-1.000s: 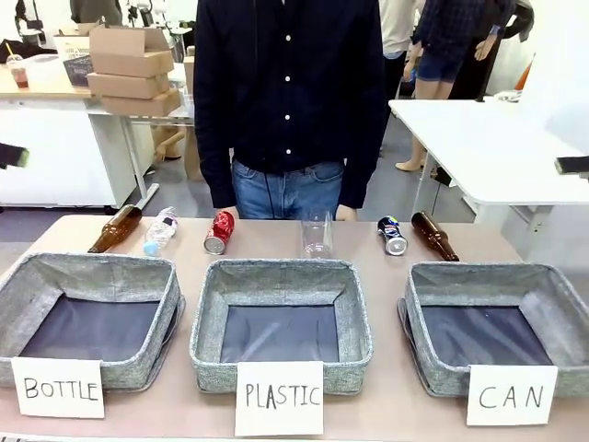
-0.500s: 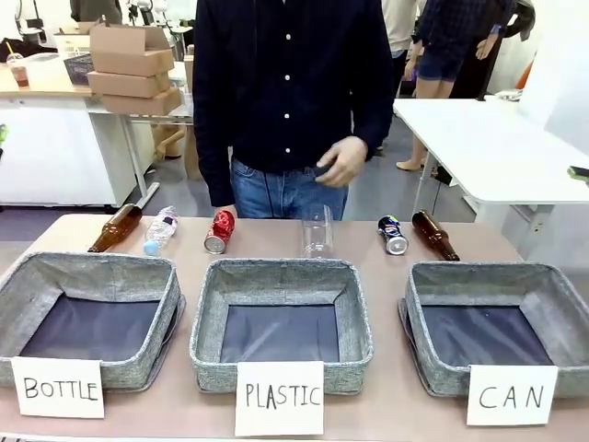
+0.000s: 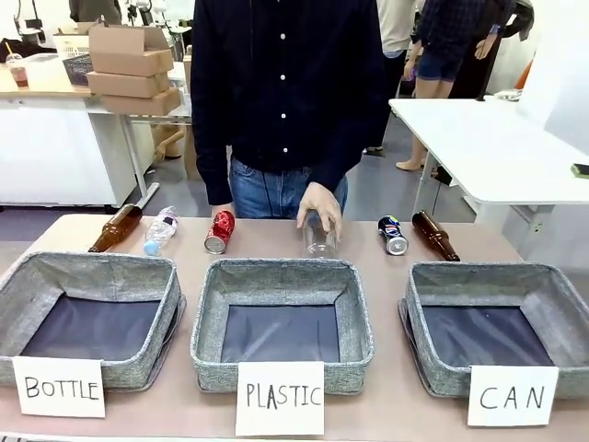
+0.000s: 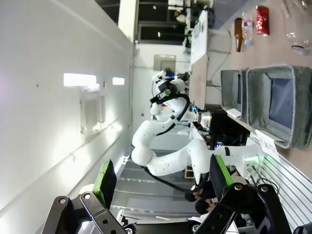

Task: Sort the can waste into the basket.
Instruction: Pick up the can waste from the table and place it in the right Fabric basket.

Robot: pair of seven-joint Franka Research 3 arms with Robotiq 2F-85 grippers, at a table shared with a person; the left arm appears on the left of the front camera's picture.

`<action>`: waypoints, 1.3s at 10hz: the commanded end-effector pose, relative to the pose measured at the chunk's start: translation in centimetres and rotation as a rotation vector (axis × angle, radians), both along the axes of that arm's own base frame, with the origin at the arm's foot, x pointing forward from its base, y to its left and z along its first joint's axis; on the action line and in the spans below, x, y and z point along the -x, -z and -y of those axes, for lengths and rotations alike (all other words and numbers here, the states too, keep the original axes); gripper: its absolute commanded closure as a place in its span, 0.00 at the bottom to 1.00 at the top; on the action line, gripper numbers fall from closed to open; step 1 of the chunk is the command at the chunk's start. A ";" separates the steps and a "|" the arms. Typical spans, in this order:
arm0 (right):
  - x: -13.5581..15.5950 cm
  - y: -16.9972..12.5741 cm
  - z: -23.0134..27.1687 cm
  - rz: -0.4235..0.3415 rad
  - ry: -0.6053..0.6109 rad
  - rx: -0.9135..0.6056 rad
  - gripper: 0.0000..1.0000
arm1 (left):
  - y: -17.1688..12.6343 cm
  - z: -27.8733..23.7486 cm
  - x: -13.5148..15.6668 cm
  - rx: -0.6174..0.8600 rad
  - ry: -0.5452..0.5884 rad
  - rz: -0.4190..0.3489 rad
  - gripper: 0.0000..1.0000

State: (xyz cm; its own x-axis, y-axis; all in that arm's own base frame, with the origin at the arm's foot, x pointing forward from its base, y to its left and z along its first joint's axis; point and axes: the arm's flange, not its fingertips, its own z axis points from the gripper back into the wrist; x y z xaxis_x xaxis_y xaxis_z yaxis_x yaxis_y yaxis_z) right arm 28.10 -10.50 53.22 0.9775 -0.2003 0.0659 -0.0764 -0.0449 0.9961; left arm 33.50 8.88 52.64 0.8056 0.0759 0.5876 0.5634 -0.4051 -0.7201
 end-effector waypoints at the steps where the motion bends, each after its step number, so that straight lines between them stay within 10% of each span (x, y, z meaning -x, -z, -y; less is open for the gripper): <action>1: -0.4 -0.1 0.0 0.033 0.001 -0.014 0.00 | 0.7 -0.6 -0.1 -0.005 0.003 0.015 0.00; 5: -0.4 -0.1 0.0 0.033 0.001 -0.014 0.00 | 0.2 -0.1 0.0 0.003 -0.002 -0.004 0.00; 7: -0.4 -0.1 0.0 0.033 0.001 -0.014 0.00 | -7.1 1.7 1.9 -0.312 0.064 0.230 0.00; 13: -0.4 -0.1 0.0 0.033 0.001 -0.014 0.00 | -3.9 9.7 -1.7 -1.081 0.172 0.292 0.00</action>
